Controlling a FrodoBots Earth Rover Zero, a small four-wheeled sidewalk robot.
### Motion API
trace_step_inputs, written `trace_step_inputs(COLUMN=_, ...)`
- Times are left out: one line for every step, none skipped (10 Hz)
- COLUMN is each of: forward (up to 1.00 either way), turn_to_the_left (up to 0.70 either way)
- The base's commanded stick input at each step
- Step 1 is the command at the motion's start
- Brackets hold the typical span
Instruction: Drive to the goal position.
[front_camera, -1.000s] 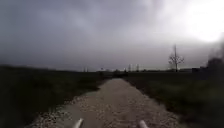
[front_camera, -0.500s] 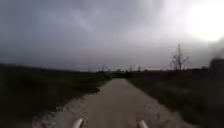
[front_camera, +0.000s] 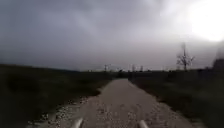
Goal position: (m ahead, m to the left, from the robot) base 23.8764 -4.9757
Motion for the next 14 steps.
trace_step_inputs(forward=0.70, turn_to_the_left=0.00)
trace_step_inputs(forward=0.70, turn_to_the_left=0.00)
trace_step_inputs(forward=0.70, turn_to_the_left=0.00)
trace_step_inputs(forward=0.70, turn_to_the_left=0.00)
trace_step_inputs(forward=0.70, turn_to_the_left=0.00)
trace_step_inputs(forward=0.70, turn_to_the_left=0.00)
trace_step_inputs(forward=0.70, turn_to_the_left=0.00)
trace_step_inputs(forward=0.70, turn_to_the_left=0.00)
trace_step_inputs(forward=0.70, turn_to_the_left=0.00)
trace_step_inputs(forward=0.70, turn_to_the_left=0.00)
trace_step_inputs(forward=0.70, turn_to_the_left=-0.01)
trace_step_inputs(forward=0.70, turn_to_the_left=-0.14)
trace_step_inputs(forward=0.70, turn_to_the_left=-0.27)
trace_step_inputs(forward=0.70, turn_to_the_left=-0.34)
